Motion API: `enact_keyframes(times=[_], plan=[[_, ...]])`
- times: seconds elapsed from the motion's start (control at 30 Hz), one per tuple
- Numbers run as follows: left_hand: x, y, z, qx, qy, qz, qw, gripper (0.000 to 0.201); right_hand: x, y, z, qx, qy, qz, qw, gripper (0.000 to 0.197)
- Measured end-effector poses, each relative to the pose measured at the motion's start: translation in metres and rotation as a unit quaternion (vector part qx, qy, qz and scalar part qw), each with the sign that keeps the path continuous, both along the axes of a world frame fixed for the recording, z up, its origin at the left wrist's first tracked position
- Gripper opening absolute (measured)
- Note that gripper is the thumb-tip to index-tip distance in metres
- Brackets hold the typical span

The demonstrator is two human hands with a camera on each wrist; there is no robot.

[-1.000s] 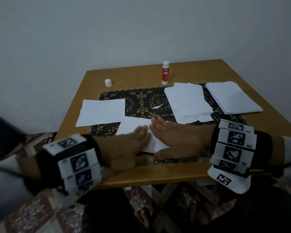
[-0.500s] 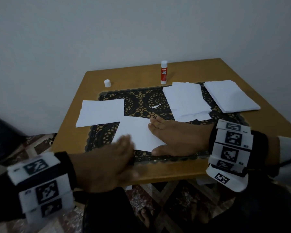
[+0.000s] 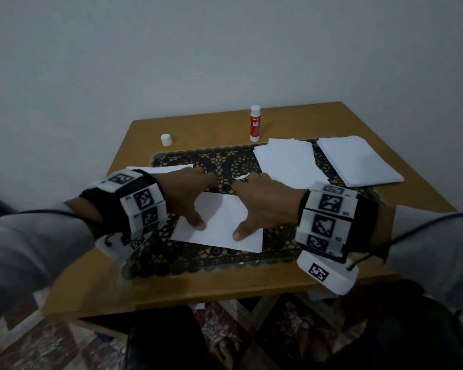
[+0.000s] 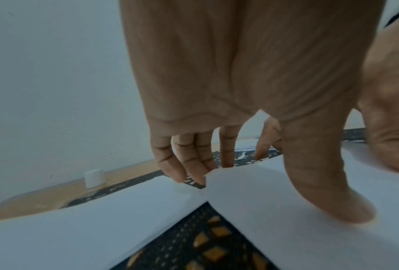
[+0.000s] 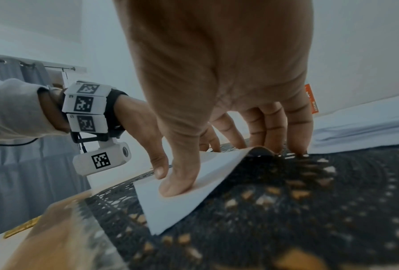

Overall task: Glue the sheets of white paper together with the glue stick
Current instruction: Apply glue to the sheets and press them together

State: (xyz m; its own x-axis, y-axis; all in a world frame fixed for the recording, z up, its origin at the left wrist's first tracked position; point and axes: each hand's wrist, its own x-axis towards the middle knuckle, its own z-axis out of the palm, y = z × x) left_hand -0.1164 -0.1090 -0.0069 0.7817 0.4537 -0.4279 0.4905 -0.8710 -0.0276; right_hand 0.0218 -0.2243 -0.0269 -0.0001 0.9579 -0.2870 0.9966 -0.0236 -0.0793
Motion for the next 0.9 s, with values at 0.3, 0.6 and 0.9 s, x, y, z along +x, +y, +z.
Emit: enact_keyframes(times=[0.3, 0.6, 0.9], plan=[[-0.023, 0.012, 0.002, 0.024, -0.141, 0.008, 0.990, 0.012, -0.002, 0.000, 0.000, 0.042, 0.061, -0.031, 0.997, 0.061], [-0.101, 0.056, 0.045, -0.031, -0.387, 0.198, 0.900, 0.007, -0.012, 0.045, 0.037, 0.013, 0.525, -0.163, 0.835, 0.010], [-0.114, 0.087, 0.016, -0.131, -0.366, 0.473, 0.791, 0.053, -0.039, 0.107, 0.019, 0.036, 0.518, -0.265, 0.812, 0.012]])
